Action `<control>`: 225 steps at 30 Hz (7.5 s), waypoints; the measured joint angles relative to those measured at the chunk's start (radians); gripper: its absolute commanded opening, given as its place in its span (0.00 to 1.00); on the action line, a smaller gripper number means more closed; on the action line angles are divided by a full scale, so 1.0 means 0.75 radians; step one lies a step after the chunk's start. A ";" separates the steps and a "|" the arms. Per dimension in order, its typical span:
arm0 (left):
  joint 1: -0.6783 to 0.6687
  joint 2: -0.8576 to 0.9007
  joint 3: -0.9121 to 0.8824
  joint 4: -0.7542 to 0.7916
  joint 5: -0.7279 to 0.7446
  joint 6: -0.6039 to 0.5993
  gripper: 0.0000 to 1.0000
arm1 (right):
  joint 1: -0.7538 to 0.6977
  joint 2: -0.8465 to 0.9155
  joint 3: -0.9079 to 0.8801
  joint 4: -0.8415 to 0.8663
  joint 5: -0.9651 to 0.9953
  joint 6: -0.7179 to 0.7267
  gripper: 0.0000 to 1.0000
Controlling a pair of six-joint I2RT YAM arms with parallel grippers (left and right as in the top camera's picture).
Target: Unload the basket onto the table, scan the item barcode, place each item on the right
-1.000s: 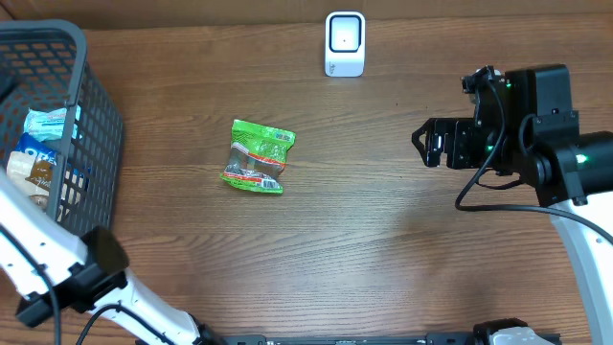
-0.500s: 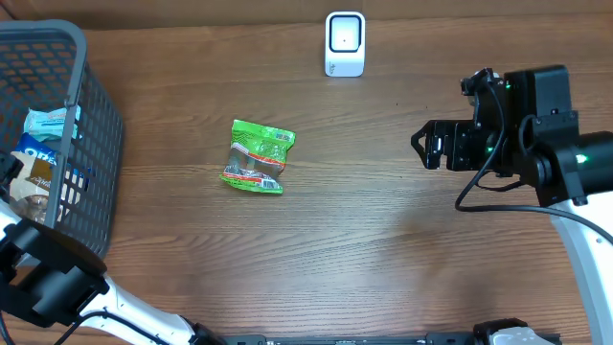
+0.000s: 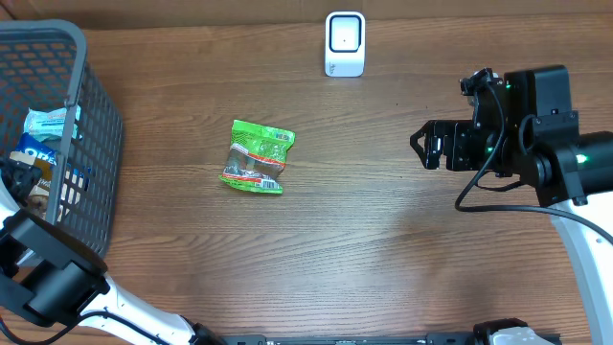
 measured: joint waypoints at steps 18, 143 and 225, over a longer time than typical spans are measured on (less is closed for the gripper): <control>0.000 0.000 -0.294 0.328 0.019 -0.004 0.07 | 0.000 0.000 0.000 0.000 0.000 0.001 0.96; -0.011 0.016 -0.141 0.180 0.582 0.341 0.04 | -0.001 0.023 0.000 0.035 0.001 0.029 0.99; -0.939 -0.144 0.870 -0.507 0.758 0.422 0.78 | -0.001 0.025 0.000 0.055 0.000 0.030 0.99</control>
